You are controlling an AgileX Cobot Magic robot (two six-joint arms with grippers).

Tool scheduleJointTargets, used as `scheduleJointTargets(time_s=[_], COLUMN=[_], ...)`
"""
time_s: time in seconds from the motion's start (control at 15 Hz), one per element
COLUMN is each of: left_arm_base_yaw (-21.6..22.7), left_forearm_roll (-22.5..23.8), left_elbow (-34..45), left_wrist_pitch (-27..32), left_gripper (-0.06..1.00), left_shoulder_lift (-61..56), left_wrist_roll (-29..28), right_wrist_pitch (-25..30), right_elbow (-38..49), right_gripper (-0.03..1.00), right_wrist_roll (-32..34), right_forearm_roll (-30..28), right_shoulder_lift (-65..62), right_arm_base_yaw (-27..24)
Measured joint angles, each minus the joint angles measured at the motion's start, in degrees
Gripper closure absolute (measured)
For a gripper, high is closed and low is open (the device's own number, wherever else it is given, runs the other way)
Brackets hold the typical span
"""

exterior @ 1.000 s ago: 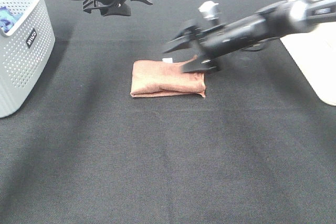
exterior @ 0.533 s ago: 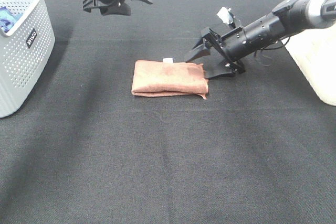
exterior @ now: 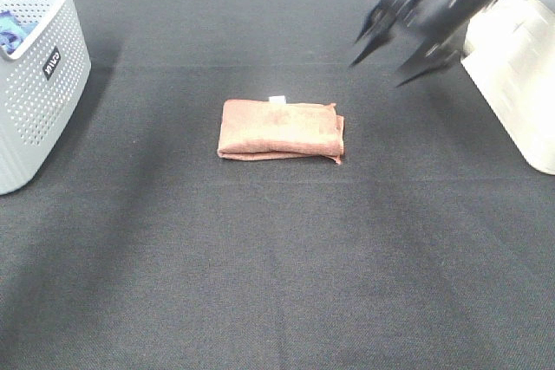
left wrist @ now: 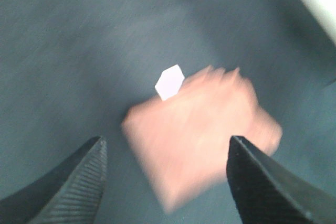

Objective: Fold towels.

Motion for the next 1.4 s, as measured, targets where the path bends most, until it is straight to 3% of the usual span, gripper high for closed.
scheduleJointTargets(time_s=[0.13,0.33,0.6,0.8,1.0,1.07,1.13,1.4], left_arm_base_yaw=[0.00,0.00,-0.23,-0.40,-0.40,-0.40,-0.40,-0.40], left_forearm_roll=[6.19,13.35,15.81,17.42,17.82,17.88,17.88,18.68], left_elbow=[0.00,0.00,1.38,13.87,32.60,38.22,38.22,59.01], left_wrist_pitch=[5.33,12.83,17.30,17.65,15.18,14.44,14.44,13.18], left_gripper=[0.32,0.32,0.32,0.32,0.32,0.32,0.32,0.32], left_shoulder_lift=[-3.27,-10.66,-17.25,-29.11,-44.63,-49.22,-49.22,-68.87], left_wrist_roll=[-5.61,-8.02,-8.14,-8.94,-9.11,-9.11,-9.11,-9.22], right_wrist_pitch=[3.67,4.13,4.24,4.24,4.30,3.72,3.72,0.57], right_elbow=[0.00,0.06,4.13,15.07,31.05,35.52,35.52,54.37], right_gripper=[0.16,0.16,0.16,0.16,0.16,0.16,0.16,0.16], right_wrist_roll=[1.43,3.90,5.84,5.90,5.96,5.96,5.96,6.07], right_forearm_roll=[-2.35,-6.70,-10.94,-13.92,-17.42,-17.65,-17.65,-17.88], right_shoulder_lift=[-4.76,-12.83,-21.89,-33.92,-48.47,-52.60,-52.60,-72.48], right_arm_base_yaw=[0.00,0.00,0.00,0.00,0.00,0.00,0.00,0.00])
